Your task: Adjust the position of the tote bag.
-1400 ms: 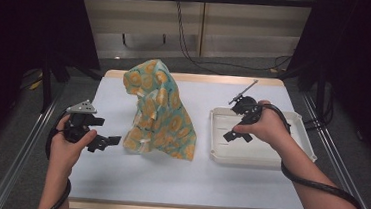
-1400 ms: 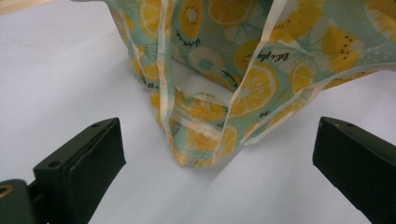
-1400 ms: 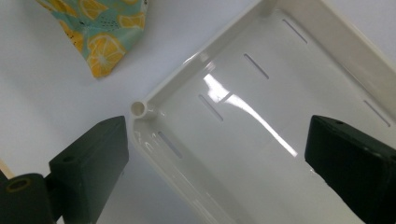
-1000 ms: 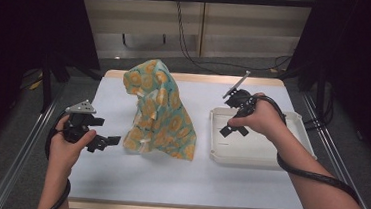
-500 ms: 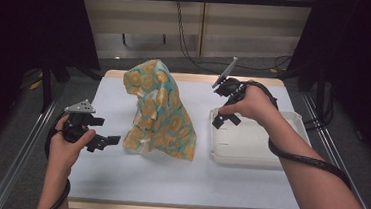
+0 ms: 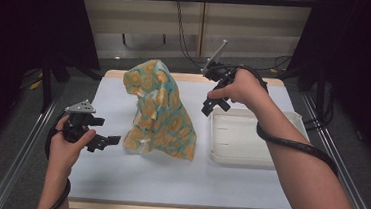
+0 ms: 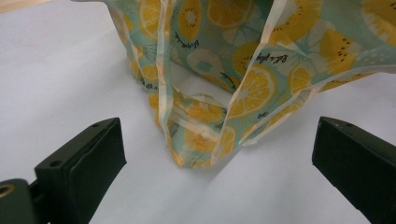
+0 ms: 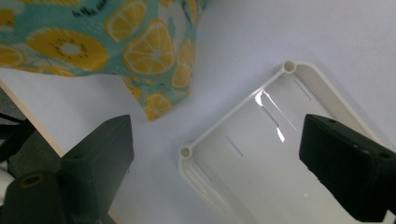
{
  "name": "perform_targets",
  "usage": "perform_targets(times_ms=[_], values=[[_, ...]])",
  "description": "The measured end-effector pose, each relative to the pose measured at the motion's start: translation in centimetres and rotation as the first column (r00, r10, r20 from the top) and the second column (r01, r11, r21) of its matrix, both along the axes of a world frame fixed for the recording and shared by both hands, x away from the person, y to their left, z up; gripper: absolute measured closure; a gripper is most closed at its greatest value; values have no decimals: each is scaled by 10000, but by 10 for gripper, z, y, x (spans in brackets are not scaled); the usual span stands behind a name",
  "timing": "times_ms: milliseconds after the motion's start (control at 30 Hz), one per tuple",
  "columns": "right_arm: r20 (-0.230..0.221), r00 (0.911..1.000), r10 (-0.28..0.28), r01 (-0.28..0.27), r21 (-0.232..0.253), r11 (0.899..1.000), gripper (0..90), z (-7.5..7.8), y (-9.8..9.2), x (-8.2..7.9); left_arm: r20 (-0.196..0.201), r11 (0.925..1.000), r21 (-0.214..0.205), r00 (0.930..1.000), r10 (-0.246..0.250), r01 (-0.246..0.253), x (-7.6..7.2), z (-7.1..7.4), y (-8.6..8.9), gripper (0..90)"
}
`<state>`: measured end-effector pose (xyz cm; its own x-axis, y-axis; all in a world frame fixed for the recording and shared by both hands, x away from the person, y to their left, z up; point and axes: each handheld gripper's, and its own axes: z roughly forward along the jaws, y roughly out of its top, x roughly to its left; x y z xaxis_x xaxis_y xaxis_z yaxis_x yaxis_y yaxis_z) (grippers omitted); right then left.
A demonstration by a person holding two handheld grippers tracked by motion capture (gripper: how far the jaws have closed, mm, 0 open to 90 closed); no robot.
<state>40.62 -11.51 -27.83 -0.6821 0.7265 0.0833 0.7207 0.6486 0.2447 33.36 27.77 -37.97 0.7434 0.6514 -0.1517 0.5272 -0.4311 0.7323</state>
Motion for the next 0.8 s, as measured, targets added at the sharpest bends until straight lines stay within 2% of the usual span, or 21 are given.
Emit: perform_targets(times_ms=[167,267,500,600,800], values=[[147,9999,-62,59,242,9997,98,10,11,4,53,10000,10,10000,7,-7,0,0,0,24],[207,9997,93,-99,282,9996,98,15,17,8,37,10000,21,10000,33,-33,0,-1,-1,24],[275,9996,8,-19,395,9992,98,25,29,15,110,10000,-10,9999,32,-32,0,1,-1,24],[466,9989,-73,48,549,9985,94,30,32,16,94,10000,40,9999,63,-64,0,0,-1,24],[556,9984,-93,64,529,9986,81,40,41,19,35,10000,-11,10000,-50,50,1,0,-2,24]])
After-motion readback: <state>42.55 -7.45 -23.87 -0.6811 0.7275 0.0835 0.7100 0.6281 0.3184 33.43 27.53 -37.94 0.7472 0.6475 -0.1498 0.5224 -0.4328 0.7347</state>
